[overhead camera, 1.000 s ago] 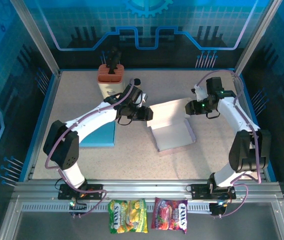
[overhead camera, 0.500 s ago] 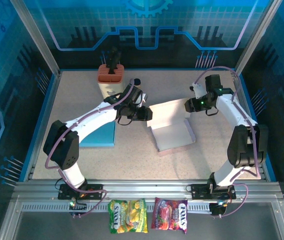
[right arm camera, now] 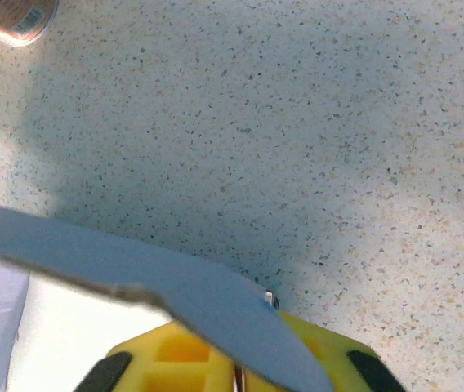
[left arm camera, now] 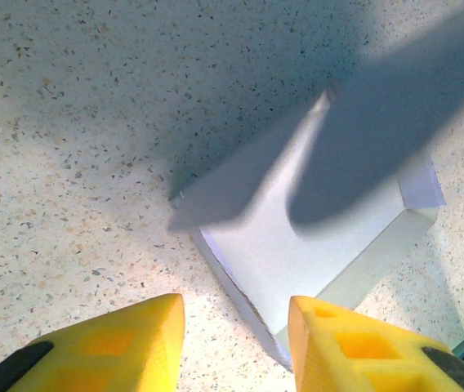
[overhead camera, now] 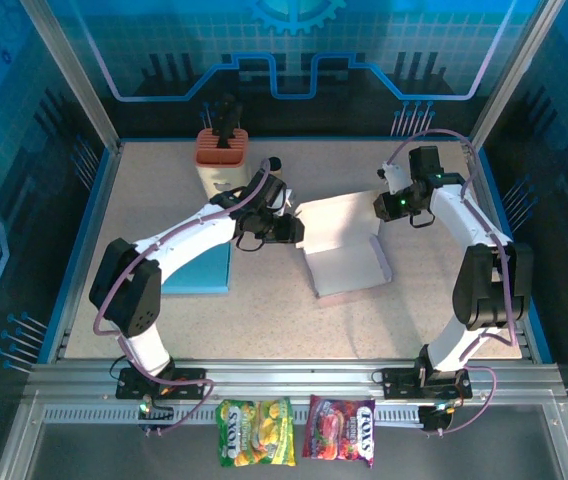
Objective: Fold the paper box
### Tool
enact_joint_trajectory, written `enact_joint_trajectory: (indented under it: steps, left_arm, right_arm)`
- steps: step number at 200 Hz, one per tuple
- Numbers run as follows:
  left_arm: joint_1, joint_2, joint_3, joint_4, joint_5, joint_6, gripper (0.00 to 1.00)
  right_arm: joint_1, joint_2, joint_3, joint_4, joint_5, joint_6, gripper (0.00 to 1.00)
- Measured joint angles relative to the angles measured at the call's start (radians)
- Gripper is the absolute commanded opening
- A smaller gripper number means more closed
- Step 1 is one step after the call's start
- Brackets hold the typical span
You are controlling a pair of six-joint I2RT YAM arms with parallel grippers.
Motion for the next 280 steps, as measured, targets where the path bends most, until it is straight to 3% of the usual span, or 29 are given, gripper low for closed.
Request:
enact_joint_trajectory:
  steps: [33,64,98,143,178,219,238,280]
  left_arm:
    - [0.0,0.016,0.013,-0.002,-0.006,0.002,0.39]
    - [0.005,0.015,0.034,-0.02,-0.036,0.018,0.49]
    - [0.067,0.015,0.053,-0.031,-0.037,0.033,0.51]
    - [0.144,0.019,0.122,-0.012,0.034,0.148,0.51]
    - [0.145,0.068,0.188,0.044,0.103,0.258,0.51]
    - [0.146,0.101,0.207,0.067,0.092,0.309,0.51]
    - [0.146,0.048,0.135,0.112,0.052,0.31,0.52]
    - [0.173,-0.236,-0.151,0.159,0.007,0.309,0.52]
  right_arm:
    - [0.001,-0.004,-0.01,0.01,0.009,0.005,0.0]
    - [0.001,-0.035,-0.029,0.025,0.029,0.004,0.0]
    - [0.003,-0.087,-0.044,0.03,0.046,-0.019,0.0]
    - [0.015,-0.113,-0.056,0.027,0.044,-0.045,0.0]
    - [0.024,-0.113,-0.057,0.023,0.033,-0.061,0.0]
    - [0.074,-0.111,-0.057,0.013,0.011,-0.09,0.0]
    - [0.116,-0.122,-0.074,0.014,0.003,-0.098,0.0]
    - [0.225,-0.194,-0.142,-0.001,-0.009,-0.109,0.0]
